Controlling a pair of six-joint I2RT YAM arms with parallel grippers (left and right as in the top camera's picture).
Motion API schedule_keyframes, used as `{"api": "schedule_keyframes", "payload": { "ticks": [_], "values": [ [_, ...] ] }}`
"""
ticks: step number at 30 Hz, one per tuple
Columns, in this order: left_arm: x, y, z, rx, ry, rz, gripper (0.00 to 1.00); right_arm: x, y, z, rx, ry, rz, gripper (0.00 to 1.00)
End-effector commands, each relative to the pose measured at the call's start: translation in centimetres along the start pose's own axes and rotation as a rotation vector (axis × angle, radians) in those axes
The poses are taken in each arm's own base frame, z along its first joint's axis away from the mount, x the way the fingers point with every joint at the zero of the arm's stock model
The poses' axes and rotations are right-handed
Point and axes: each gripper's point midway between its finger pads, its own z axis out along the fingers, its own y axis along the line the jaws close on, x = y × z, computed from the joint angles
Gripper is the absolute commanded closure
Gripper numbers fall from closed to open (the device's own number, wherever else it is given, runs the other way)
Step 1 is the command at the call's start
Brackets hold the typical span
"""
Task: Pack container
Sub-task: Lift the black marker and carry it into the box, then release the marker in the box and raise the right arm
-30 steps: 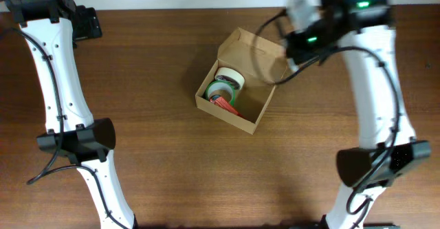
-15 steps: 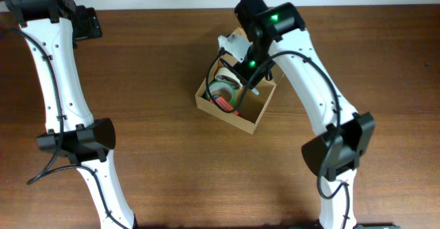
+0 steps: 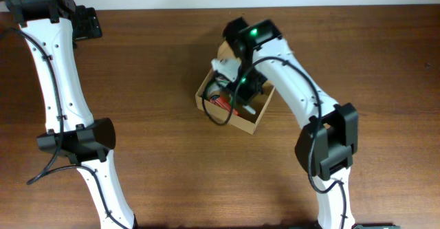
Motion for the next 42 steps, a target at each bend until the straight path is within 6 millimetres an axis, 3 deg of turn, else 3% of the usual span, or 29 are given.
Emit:
{"api": "schedule_keyframes", "payload": {
  "ticks": [1,20,28,36,42],
  "values": [
    [-0.1,0.2,-0.3,0.000,-0.009,0.003,0.00,-0.3,1.6,1.9,-0.029,0.025,-0.032,0.96],
    [-0.1,0.2,-0.3,0.000,-0.009,0.003,0.00,-2.1,0.7,4.1,-0.007,-0.028,-0.046,0.96],
    [-0.1,0.2,-0.3,0.000,-0.009,0.003,0.00,-1.7,0.2,6.0,-0.018,0.018,-0.034,0.96],
    [-0.1,0.2,-0.3,0.000,-0.009,0.003,0.00,-1.8,0.0,5.9,-0.009,0.017,-0.035,0.58],
    [-0.1,0.2,-0.3,0.001,-0.009,0.003,0.00,-2.4,-0.8,3.7,0.062,-0.013,-0.043,0.53]
  ]
}}
